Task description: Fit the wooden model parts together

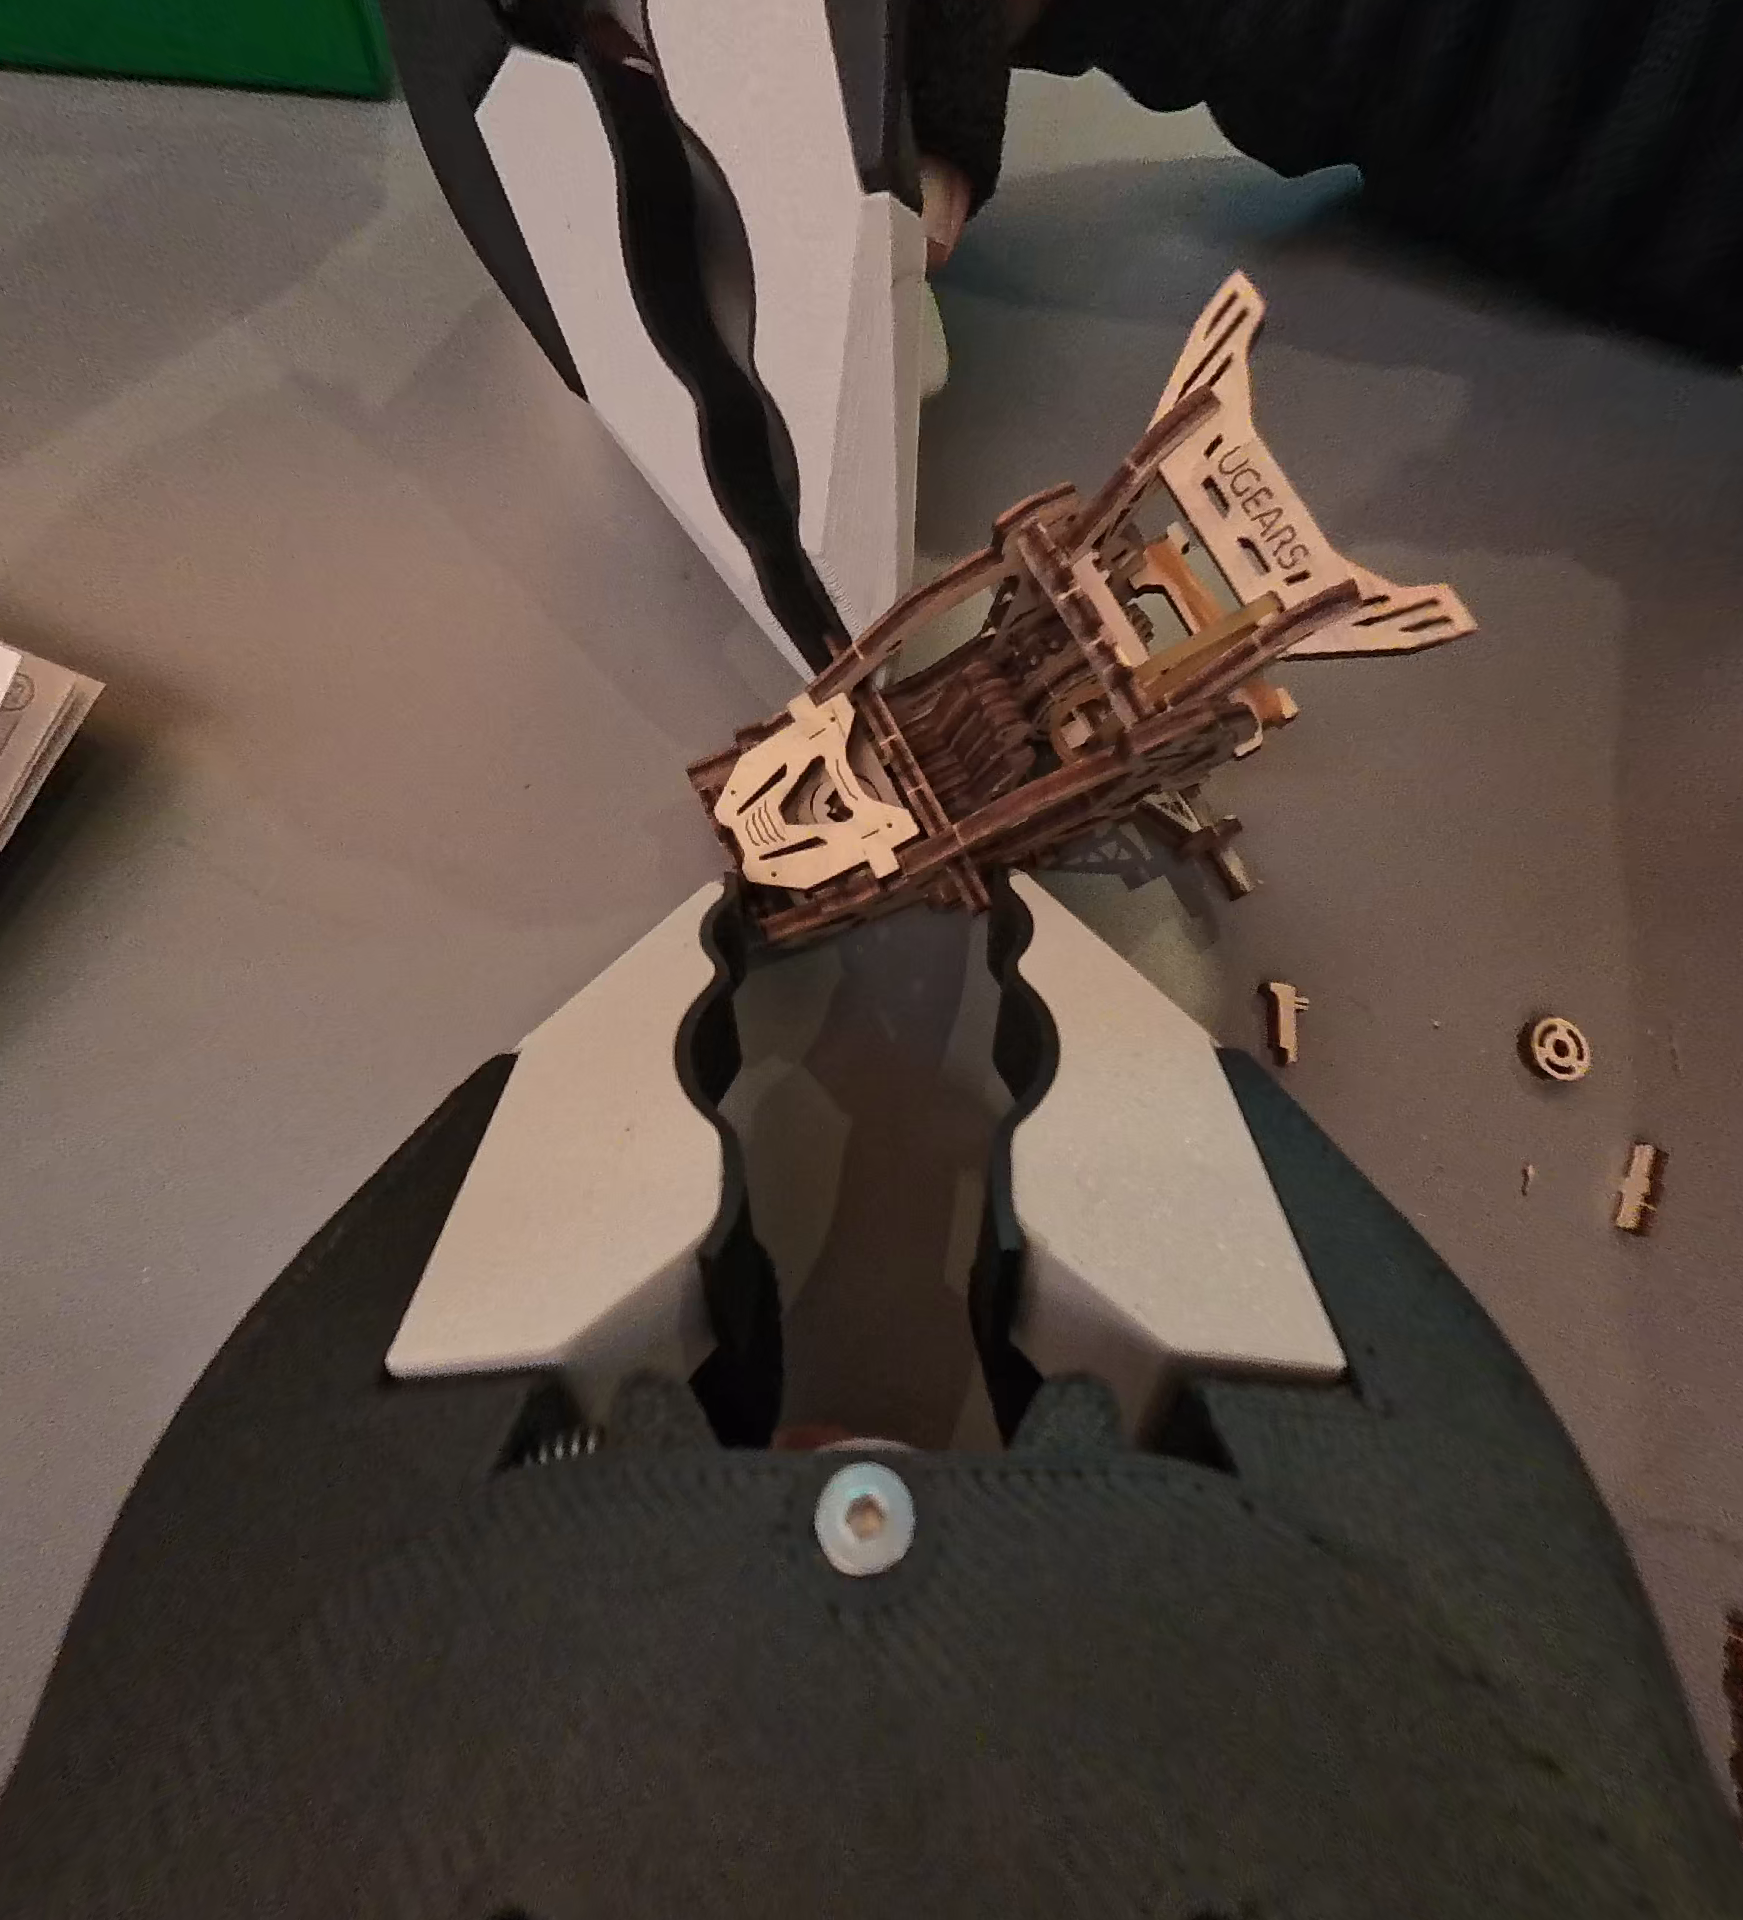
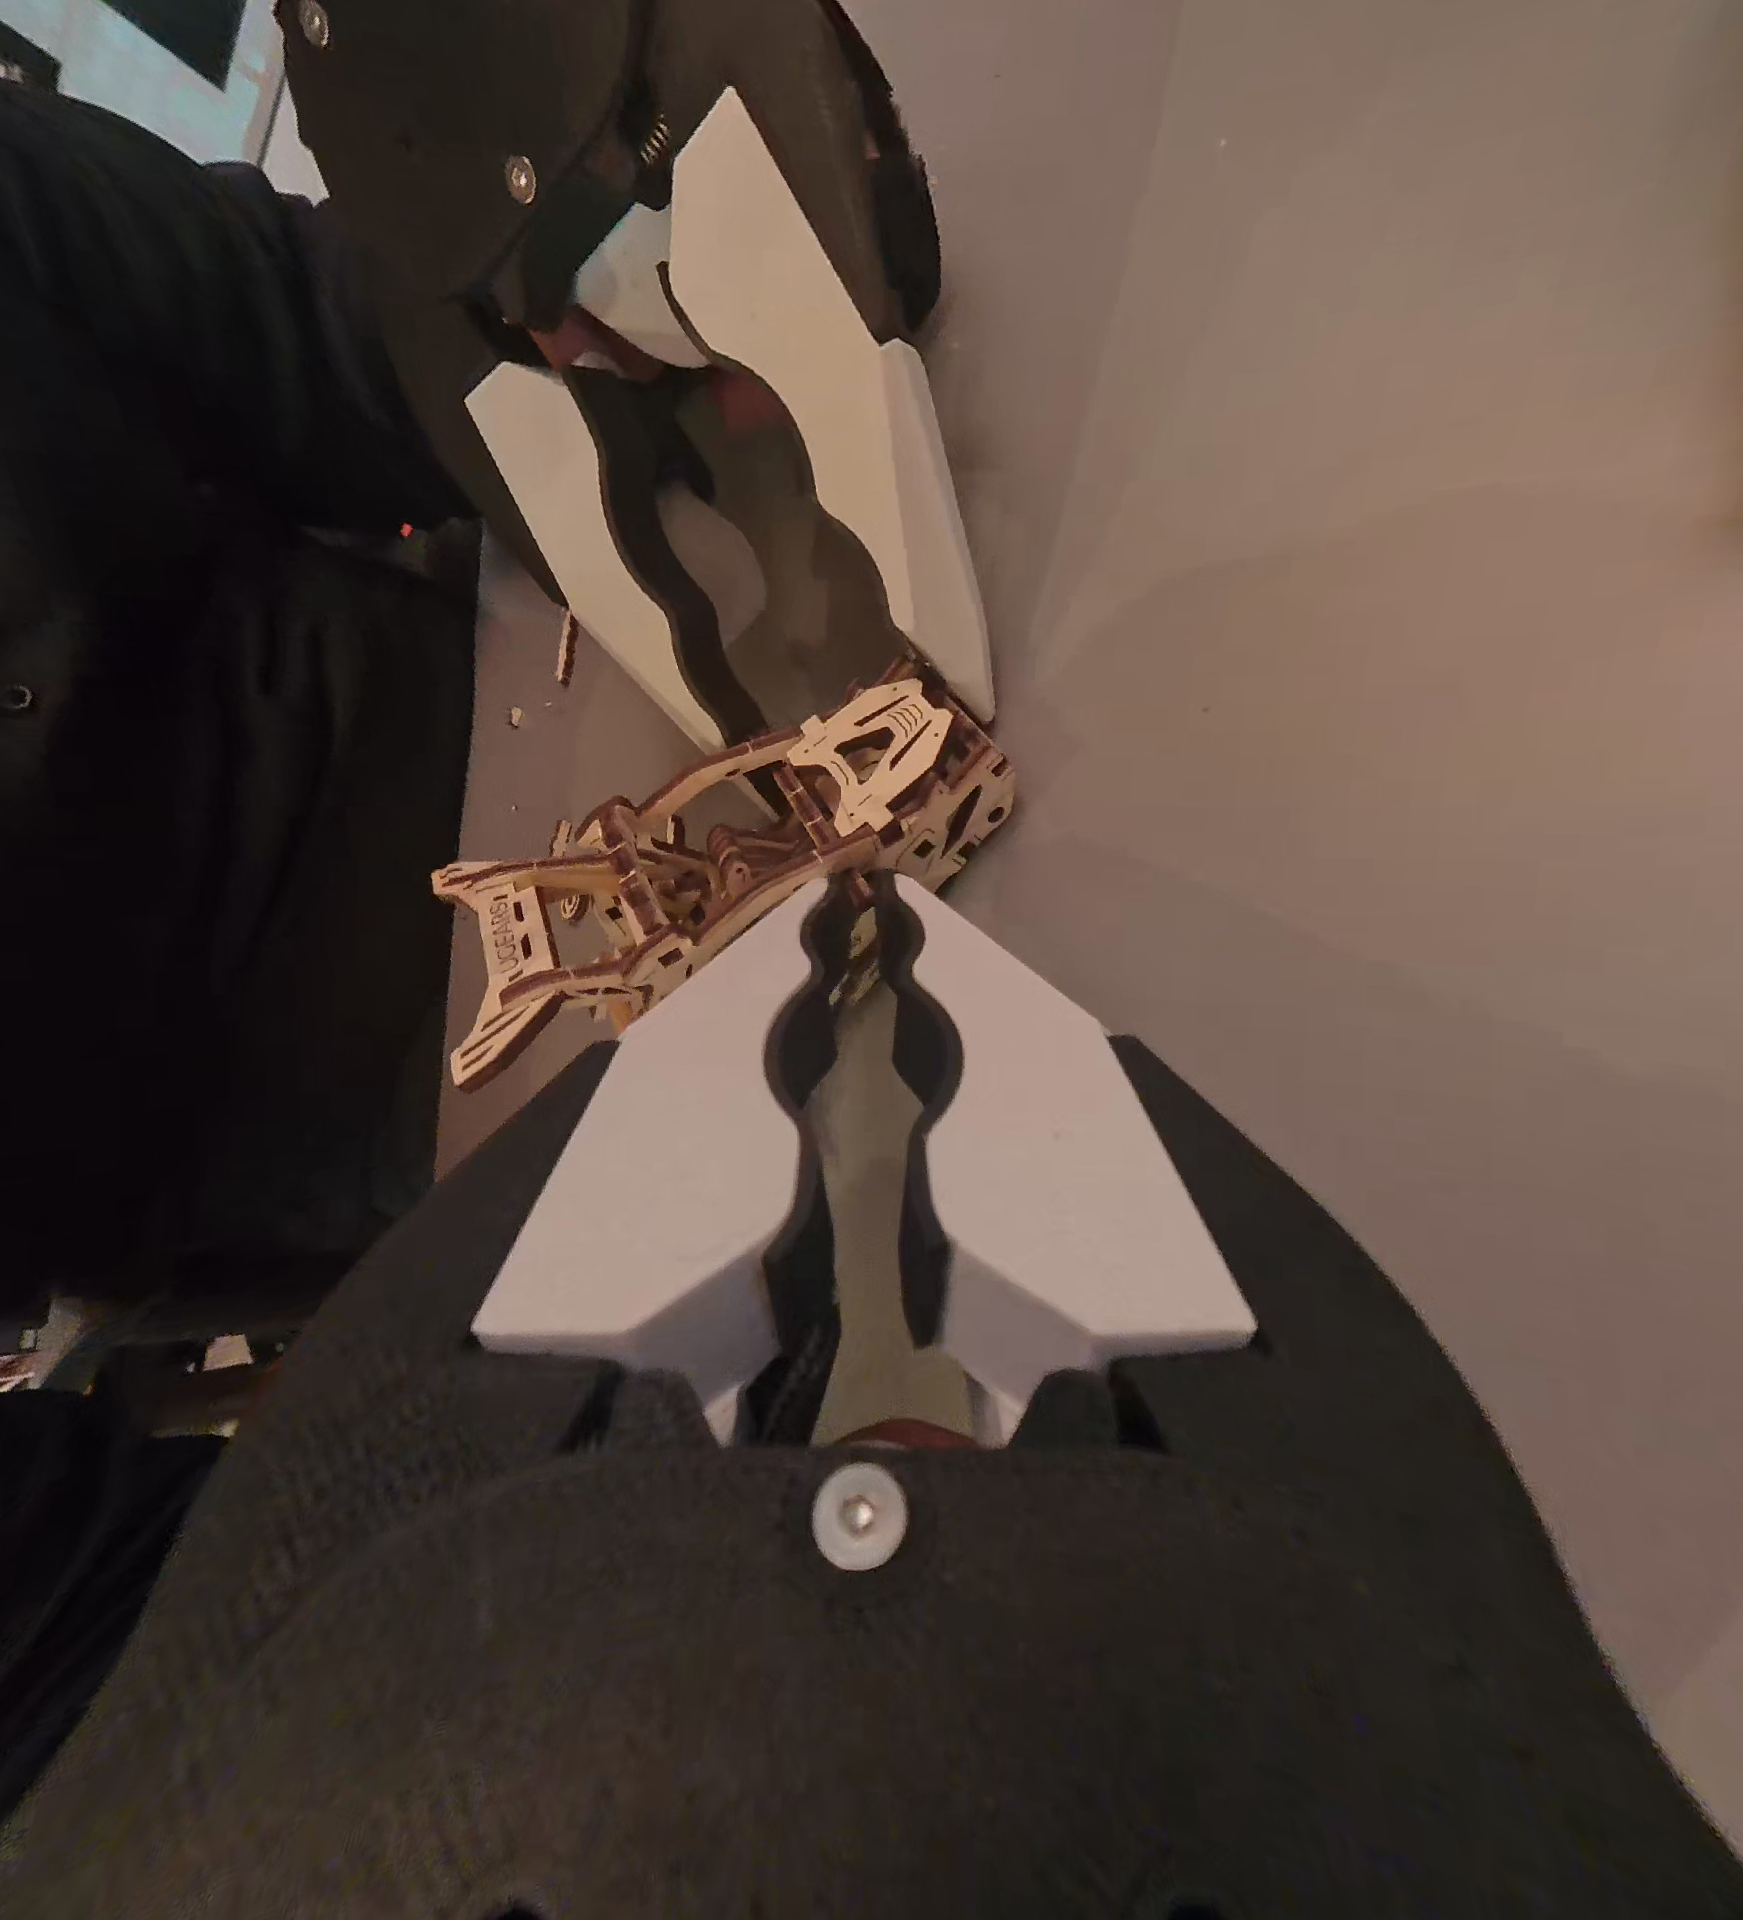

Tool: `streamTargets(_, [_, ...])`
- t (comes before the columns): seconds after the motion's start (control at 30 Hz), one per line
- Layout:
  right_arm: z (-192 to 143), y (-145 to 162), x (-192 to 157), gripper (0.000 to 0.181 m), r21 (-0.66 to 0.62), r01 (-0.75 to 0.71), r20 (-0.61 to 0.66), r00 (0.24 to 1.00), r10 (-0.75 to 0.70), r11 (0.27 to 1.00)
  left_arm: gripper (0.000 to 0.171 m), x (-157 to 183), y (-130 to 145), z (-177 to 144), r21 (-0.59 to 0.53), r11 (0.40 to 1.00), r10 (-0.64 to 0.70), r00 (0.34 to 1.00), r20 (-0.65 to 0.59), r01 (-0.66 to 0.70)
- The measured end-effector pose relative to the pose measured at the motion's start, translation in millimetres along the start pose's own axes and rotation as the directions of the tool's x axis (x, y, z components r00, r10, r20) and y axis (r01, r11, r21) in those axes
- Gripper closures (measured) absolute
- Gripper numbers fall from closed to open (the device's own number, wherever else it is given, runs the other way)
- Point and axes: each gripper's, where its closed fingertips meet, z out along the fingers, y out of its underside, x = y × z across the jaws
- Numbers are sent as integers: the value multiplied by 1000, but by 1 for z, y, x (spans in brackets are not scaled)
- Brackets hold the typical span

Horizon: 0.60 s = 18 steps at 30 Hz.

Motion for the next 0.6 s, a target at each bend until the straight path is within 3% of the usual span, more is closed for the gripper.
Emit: streamTargets(0.6, [1,-2,2,179,15,-71,17,997,70,997,128,-3,1,-1,4,1000,-19,1000,10,19])
